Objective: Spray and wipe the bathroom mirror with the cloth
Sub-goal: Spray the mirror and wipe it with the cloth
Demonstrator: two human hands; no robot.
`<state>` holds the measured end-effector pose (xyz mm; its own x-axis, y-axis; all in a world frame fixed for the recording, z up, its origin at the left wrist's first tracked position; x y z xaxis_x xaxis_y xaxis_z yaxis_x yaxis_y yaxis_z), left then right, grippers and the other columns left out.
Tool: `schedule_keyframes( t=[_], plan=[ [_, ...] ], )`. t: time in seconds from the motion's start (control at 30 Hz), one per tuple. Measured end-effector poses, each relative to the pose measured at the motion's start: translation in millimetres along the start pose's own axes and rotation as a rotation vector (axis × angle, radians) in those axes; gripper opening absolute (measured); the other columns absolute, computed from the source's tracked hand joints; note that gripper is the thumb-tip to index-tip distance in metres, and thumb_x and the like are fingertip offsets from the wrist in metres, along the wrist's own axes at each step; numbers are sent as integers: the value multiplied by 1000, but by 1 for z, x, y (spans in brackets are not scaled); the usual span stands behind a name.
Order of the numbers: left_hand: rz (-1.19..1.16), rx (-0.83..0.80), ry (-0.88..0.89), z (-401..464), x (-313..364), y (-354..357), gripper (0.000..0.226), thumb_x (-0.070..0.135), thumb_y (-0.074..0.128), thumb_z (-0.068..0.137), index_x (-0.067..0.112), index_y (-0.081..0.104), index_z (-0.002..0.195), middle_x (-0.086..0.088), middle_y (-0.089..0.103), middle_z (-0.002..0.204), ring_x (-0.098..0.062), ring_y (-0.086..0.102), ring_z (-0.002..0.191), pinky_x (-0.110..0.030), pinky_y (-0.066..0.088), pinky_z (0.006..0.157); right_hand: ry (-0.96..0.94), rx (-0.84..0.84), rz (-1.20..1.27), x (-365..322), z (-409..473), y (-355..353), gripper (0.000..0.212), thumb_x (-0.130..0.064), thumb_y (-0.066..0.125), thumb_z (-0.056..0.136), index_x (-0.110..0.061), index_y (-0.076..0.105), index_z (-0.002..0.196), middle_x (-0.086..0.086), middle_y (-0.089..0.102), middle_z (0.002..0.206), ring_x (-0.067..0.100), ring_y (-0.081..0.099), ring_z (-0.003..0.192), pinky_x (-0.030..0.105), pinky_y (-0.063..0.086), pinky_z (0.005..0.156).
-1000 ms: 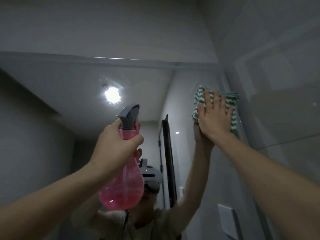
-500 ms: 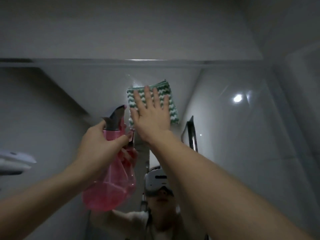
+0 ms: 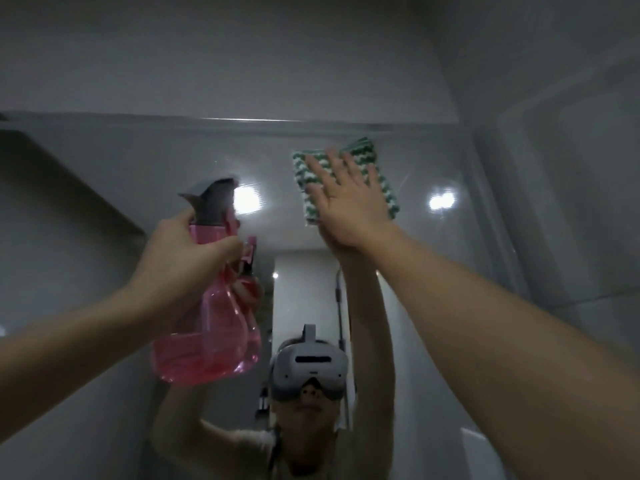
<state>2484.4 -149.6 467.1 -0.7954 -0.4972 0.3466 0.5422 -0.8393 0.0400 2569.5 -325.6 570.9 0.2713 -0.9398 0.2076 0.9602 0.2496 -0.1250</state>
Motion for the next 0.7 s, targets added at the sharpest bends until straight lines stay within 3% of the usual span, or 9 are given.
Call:
schedule_keyframes(
  t=[0.07,0.2,0.4,0.57,0.7],
  plan=[
    [-30,-38,20,-1,13,21,10,4,63,79,9,62,88,-6,58,71,-8,54,51,-8,37,36,83,13,-2,40,-9,-6,51,-46,16,101,-38,6,150,-3,0,160,16,-2,147,44,-6,116],
    [-103,-107,23,-5,30,55,20,1,61,80,0,61,101,-12,60,86,-13,53,61,-10,40,39,220,37,-7,104,-36,-15,51,-44,21,101,-37,8,150,-2,3,160,17,0,147,43,-5,116],
    [-160,-219,-65,-15,28,78,7,1,59,83,5,54,86,-11,54,69,-4,55,36,-13,43,36,366,40,5,163,-56,-23,52,-46,21,101,-38,6,150,-3,1,160,17,-1,147,45,-3,116],
    [-174,-219,-86,-7,25,77,14,-2,61,82,3,58,95,-24,61,77,-9,60,42,-14,45,40,424,27,-1,166,-56,-24,53,-44,21,101,-35,5,151,-1,-2,160,19,-4,147,46,-5,116],
    [-160,-226,-72,8,27,70,9,2,62,82,3,57,89,-27,62,78,-15,63,47,-17,47,42,528,27,16,149,-41,-21,54,-42,18,102,-31,1,151,3,-6,160,25,-7,146,50,-6,116]
  ],
)
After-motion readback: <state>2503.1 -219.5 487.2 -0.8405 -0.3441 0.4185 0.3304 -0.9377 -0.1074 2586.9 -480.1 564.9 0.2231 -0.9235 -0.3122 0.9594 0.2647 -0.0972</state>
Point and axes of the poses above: each hand's wrist, its own z-axis towards the middle knuckle, its own y-axis out of the palm, x = y × z, the point moved 7 cm from there along z, towards the middle knuckle
